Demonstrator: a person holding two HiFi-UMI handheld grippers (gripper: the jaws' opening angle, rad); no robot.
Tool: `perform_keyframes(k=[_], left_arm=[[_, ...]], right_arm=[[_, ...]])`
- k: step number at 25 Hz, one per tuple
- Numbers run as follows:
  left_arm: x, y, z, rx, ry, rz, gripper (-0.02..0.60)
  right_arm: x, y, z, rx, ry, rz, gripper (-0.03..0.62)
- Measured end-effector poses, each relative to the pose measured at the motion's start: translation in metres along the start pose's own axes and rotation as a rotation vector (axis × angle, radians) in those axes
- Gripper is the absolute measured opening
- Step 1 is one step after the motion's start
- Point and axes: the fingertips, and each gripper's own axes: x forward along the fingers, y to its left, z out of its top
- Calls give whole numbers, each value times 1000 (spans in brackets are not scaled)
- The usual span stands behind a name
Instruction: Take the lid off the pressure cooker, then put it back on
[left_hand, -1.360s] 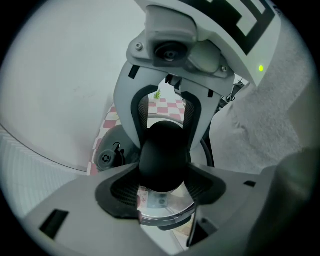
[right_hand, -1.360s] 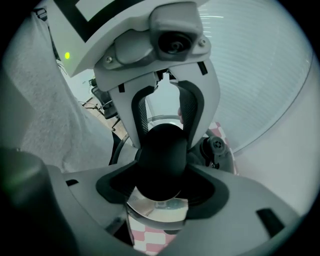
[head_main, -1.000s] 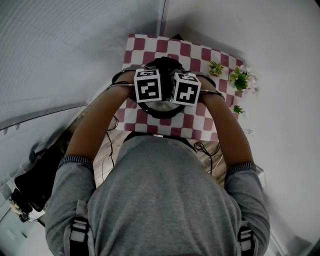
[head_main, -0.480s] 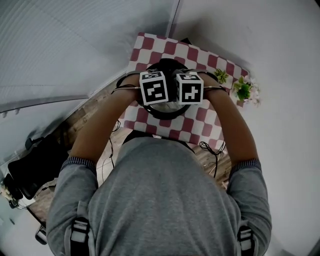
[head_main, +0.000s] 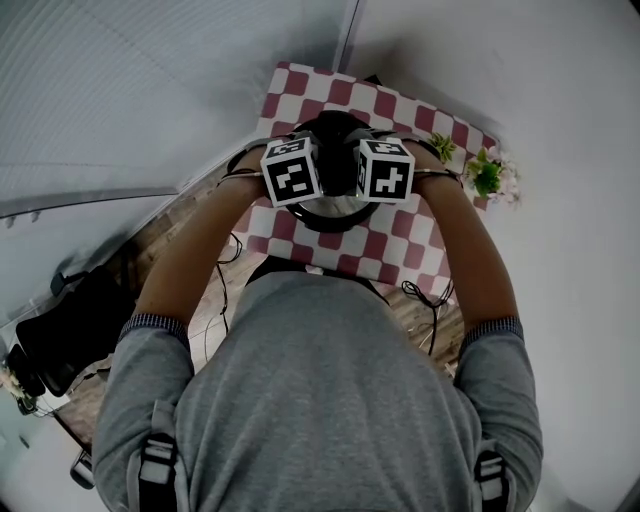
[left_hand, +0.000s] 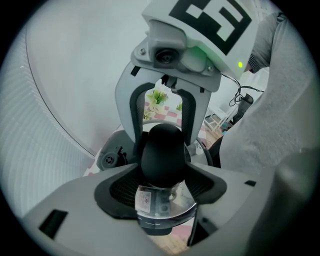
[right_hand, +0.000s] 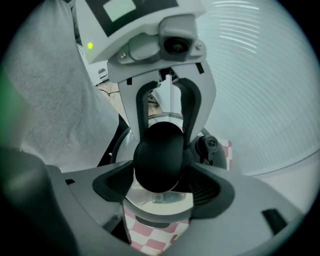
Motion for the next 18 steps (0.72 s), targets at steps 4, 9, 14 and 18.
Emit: perform_keyframes(k=[4,9,14,18], left_arm=[[-15,4,2,-4,-71,72,311],[-38,7,5,30,-154,161,311],[-65,11,13,19,-338,198,311],[-91,14,18,22,-507,226,310]], right_arm=[[-19,-2,6,68,-81,-69,364],[-41,-8,11,163,-189,-215,362],[-62,-8,18,288,-310,-362,362],[-84,-4,24,397,-423,-488,357]])
